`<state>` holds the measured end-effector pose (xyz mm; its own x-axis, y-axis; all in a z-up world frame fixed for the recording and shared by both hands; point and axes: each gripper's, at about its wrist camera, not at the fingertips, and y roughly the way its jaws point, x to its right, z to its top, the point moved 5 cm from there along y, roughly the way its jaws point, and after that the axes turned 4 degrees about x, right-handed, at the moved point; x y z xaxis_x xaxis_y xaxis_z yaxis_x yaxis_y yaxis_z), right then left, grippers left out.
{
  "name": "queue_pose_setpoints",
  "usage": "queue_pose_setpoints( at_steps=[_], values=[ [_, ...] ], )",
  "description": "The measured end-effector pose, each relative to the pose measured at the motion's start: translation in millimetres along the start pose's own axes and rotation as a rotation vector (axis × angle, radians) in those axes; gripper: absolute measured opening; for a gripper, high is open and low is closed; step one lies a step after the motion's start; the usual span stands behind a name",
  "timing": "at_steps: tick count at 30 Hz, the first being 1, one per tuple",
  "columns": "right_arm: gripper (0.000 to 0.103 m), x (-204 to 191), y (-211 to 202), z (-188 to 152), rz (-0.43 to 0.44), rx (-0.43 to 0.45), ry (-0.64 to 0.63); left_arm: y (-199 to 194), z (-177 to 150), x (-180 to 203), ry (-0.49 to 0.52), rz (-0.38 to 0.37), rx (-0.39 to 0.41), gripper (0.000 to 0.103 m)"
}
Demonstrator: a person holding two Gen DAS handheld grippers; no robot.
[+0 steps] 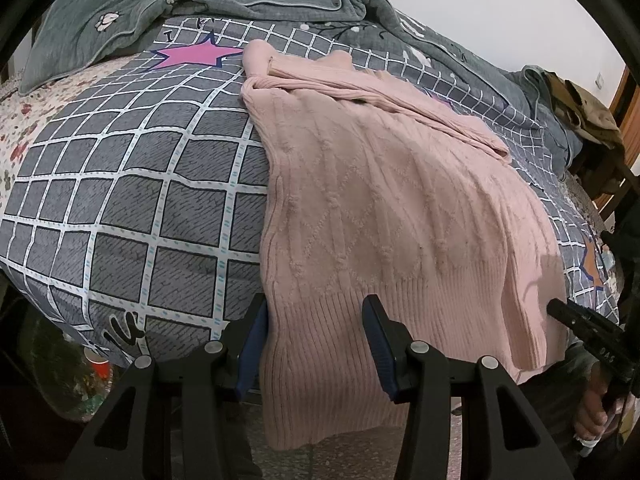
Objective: Fold small clothes
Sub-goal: 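Lower both open grippers onto the ribbed sweater hem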
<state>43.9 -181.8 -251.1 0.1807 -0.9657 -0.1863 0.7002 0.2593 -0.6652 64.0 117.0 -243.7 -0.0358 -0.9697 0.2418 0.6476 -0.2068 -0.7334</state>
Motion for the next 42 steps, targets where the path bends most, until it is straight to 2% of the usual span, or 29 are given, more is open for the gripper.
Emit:
queue_pose_setpoints(
  at_steps=[9,42],
  values=[
    [0.035,4.5,-3.1,2.8,0.019,0.016,0.036,0.0,0.0,0.2,0.003,0.004,0.000,0.045],
    [0.035,3.7,-1.4,0.8,0.017,0.007,0.025,0.4,-1.6,1.9,0.010,0.010,0.000,0.045]
  ],
)
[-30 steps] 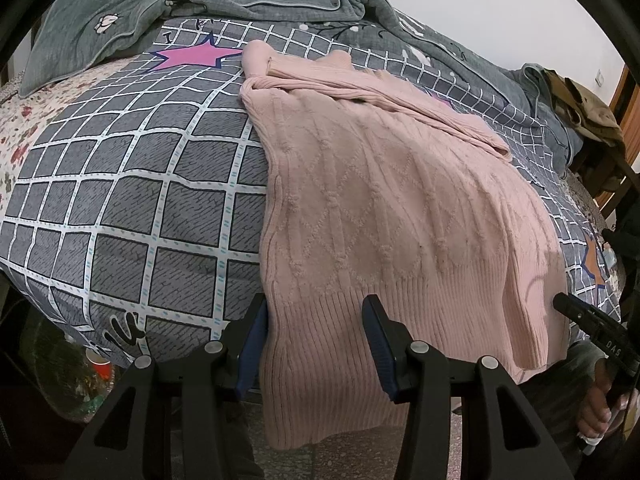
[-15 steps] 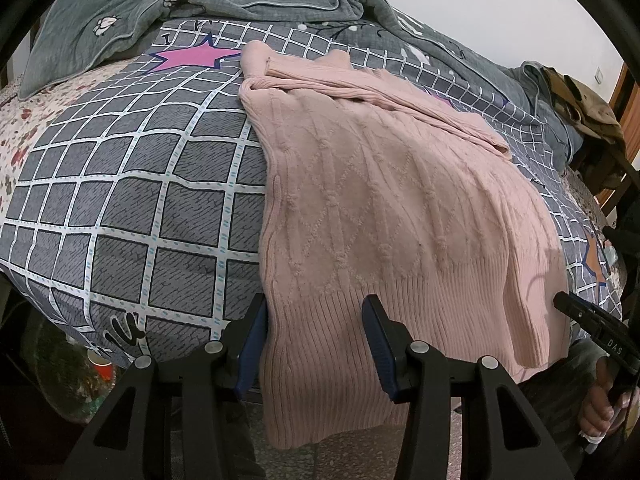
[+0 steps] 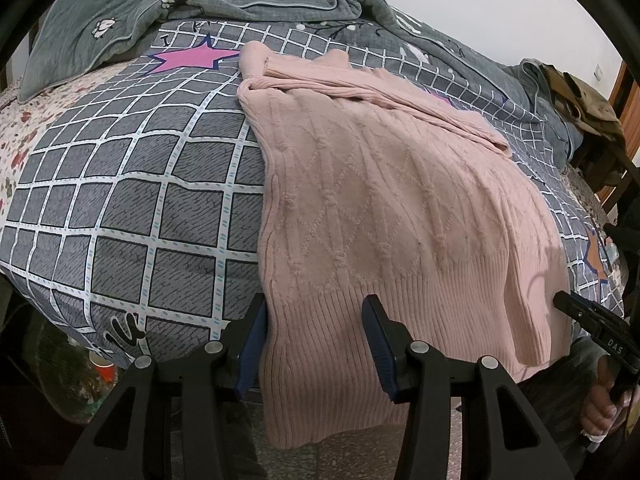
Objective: Fold small clothes
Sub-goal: 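Lower both open grippers onto the ribbed sweater hem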
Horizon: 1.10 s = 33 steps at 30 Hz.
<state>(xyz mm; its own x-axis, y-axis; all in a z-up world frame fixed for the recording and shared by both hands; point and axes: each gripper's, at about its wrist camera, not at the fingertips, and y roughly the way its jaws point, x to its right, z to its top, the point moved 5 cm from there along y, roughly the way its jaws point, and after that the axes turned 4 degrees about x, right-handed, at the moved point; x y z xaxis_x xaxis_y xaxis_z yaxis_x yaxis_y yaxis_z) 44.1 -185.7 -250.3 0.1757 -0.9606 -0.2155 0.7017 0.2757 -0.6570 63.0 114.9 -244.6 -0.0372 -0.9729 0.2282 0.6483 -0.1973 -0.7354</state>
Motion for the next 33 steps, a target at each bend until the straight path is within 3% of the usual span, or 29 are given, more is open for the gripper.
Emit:
queue_pose_setpoints(
  at_steps=[25,31,33],
  values=[
    [0.035,-2.9,4.2,-3.9,0.000,-0.029,-0.031,0.3,0.1,1.3,0.030,0.007,-0.003,0.043],
    [0.035,-3.8,4.3,-4.4,0.001,-0.032,-0.036,-0.1,0.1,-0.1,0.025,0.012,0.000,0.037],
    [0.035,-4.6,3.9,-5.2,-0.002,-0.036,-0.043,-0.6,-0.1,-1.5,0.023,0.023,0.003,0.030]
  ],
)
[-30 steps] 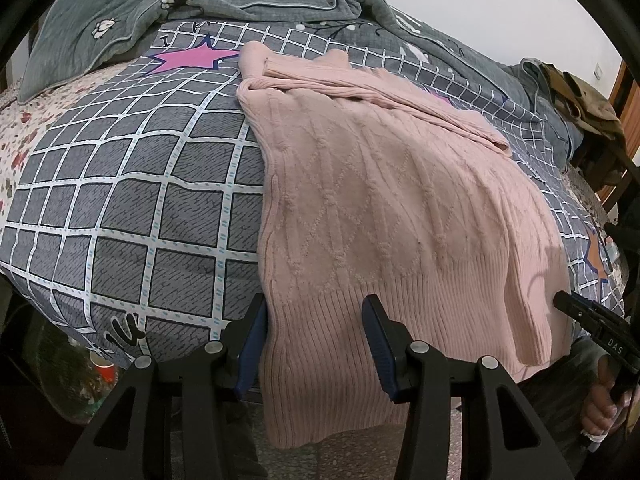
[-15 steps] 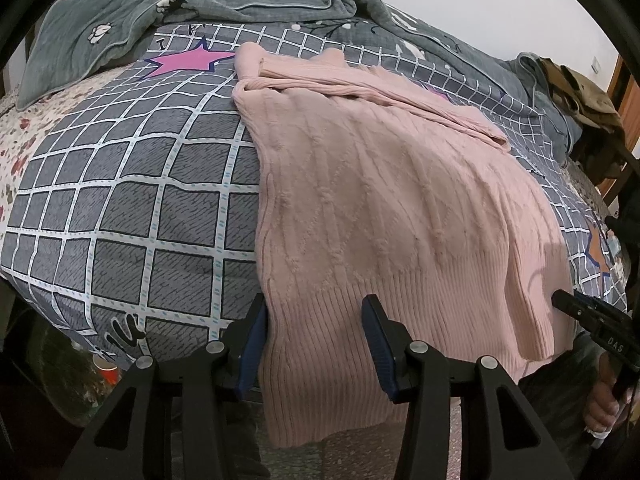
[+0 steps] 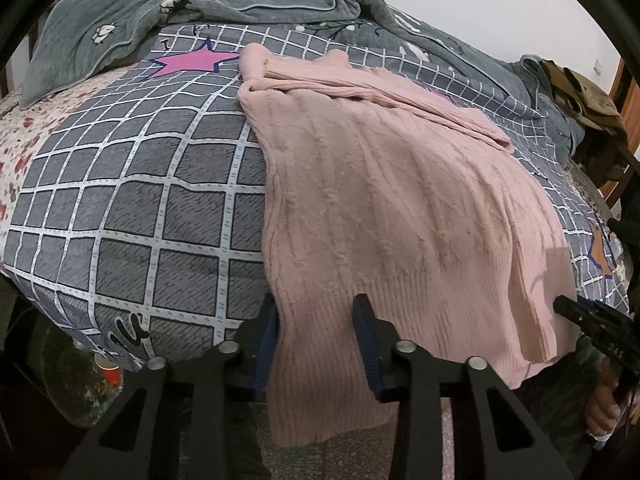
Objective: Fold small clothes
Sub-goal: 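Lower both open grippers onto the ribbed sweater hem, then close both grippers on the ribbed hem of the pink sweater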
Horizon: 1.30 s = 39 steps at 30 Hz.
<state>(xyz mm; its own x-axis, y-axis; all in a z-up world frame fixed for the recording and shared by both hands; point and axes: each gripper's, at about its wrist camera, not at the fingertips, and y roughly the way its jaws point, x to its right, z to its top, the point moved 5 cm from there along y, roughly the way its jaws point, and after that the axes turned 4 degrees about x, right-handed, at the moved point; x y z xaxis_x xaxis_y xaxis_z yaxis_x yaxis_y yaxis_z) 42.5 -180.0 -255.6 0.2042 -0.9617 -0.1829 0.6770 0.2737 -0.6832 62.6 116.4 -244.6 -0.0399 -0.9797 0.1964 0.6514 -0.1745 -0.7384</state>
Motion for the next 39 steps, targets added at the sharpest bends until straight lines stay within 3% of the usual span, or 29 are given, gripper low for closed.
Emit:
queue_pose_setpoints(
  at_steps=[3,16,18,21,24,32,36,39],
  values=[
    [0.029,-1,-1,0,-0.006,0.001,-0.009,-2,0,-2,0.000,0.012,0.008,0.020],
    [0.031,-3,1,-3,-0.018,-0.004,-0.027,0,1,-2,-0.009,0.022,0.004,0.020],
    [0.030,-4,2,-3,-0.028,-0.003,-0.039,0,1,0,0.002,0.032,0.008,0.015],
    [0.017,-6,2,-4,-0.028,-0.004,-0.052,-2,2,-1,-0.002,0.028,0.017,0.009],
    [0.007,-7,-1,-4,-0.028,0.013,-0.061,-4,2,-2,-0.020,0.011,0.022,0.008],
    [0.005,-8,-23,3,0.002,0.113,-0.054,-19,8,-1,-0.081,-0.052,0.074,0.007],
    [0.005,-6,-30,9,-0.004,0.111,-0.027,-30,14,-3,-0.151,-0.109,0.103,0.007],
    [0.005,-7,-41,22,0.045,0.128,0.017,-38,23,-3,-0.183,-0.146,0.114,0.007]
  ],
)
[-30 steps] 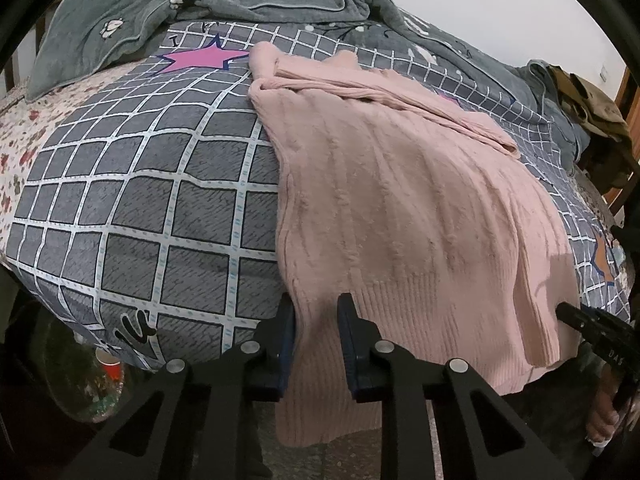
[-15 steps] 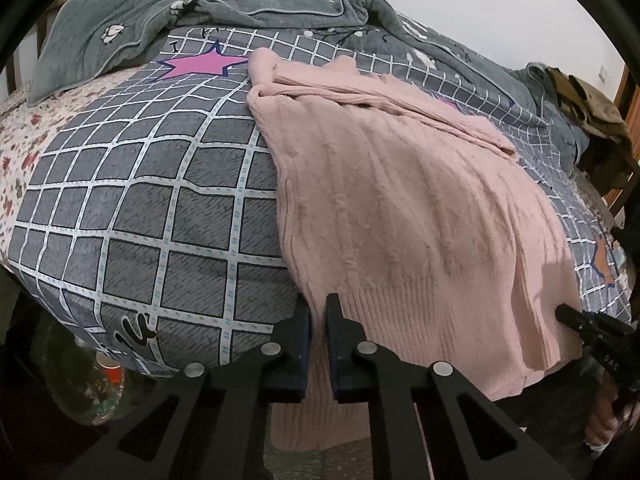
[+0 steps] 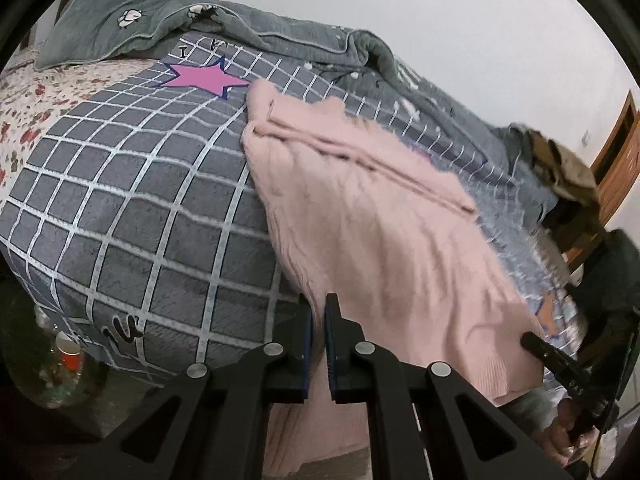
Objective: Fold small clothes
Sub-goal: 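Close both grippers on the ribbed hem of the pink sweater, then lift the hem with both grippers and fold it toward the collar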
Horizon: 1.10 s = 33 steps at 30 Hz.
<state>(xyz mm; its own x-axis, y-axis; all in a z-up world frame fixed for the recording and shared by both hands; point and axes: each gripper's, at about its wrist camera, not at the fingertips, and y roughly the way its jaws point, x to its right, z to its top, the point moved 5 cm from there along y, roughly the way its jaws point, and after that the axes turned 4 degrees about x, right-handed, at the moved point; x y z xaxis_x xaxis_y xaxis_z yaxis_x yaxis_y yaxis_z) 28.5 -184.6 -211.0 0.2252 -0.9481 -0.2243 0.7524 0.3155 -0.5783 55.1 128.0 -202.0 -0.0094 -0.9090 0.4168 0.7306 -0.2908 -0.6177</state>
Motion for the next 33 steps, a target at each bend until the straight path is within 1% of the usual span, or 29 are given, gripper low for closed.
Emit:
queue_pose_setpoints(
  at_steps=[5,9,11,13,18,21,26,28,30,33],
  values=[
    [0.005,-3,-20,42,0.096,0.069,0.084,-16,33,12,-0.018,-0.038,0.052,0.007],
    [0.005,-1,-24,80,0.146,0.121,0.142,-20,66,21,-0.032,-0.043,0.094,0.007],
    [0.005,1,-23,96,0.155,0.132,0.174,-20,82,26,-0.038,-0.054,0.131,0.007],
    [0.005,6,-16,115,0.142,0.136,0.205,-15,97,31,-0.032,-0.060,0.164,0.007],
    [0.005,15,0,156,0.178,0.177,0.258,11,127,33,-0.041,-0.040,0.189,0.007],
    [0.005,21,16,180,0.190,0.195,0.271,33,148,30,-0.063,-0.026,0.188,0.007],
    [0.005,35,55,212,0.201,0.181,0.306,74,183,19,-0.101,0.027,0.160,0.007],
    [0.005,42,76,225,0.197,0.168,0.316,92,196,14,-0.108,0.052,0.147,0.007],
    [0.005,48,95,234,0.194,0.150,0.322,109,205,9,-0.116,0.056,0.128,0.007],
    [0.005,56,132,242,0.204,0.091,0.342,143,220,3,-0.139,0.055,0.077,0.007]
  ],
)
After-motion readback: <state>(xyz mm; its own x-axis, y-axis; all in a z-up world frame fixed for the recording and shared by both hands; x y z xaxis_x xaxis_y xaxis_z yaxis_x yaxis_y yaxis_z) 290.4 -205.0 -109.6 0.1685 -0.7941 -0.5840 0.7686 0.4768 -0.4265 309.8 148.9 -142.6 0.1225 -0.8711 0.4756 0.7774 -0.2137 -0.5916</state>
